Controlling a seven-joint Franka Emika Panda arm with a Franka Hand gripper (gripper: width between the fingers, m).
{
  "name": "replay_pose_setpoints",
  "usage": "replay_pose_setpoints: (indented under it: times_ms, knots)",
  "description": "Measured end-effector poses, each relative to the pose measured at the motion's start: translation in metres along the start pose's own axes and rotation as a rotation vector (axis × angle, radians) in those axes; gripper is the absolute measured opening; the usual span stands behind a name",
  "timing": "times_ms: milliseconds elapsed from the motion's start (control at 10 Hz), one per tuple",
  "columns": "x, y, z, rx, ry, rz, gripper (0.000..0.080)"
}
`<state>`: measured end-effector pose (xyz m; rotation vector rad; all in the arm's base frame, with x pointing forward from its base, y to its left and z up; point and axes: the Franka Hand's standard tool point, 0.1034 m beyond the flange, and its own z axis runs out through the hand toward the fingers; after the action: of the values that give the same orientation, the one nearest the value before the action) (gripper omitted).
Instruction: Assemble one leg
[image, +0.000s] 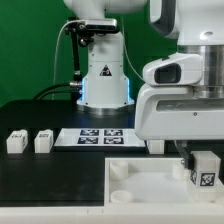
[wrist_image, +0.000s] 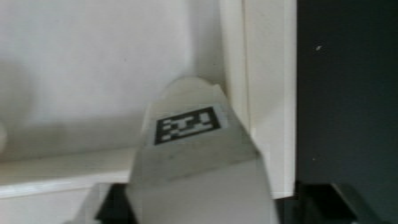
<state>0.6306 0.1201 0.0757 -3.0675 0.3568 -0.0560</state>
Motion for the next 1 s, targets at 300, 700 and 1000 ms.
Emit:
replay_pose_setpoints:
  times_ms: [300,700,1000]
  knots:
    - [0.0012,0.005,0.0006,-0.005,0.001,0.304,0.03]
    - [0.0002,0.0108,0.0011,0.051,-0.05,0.943,0.0299]
    - [-0.0021,0.0084,0.0009,0.054,-0.076,1.305,0.03]
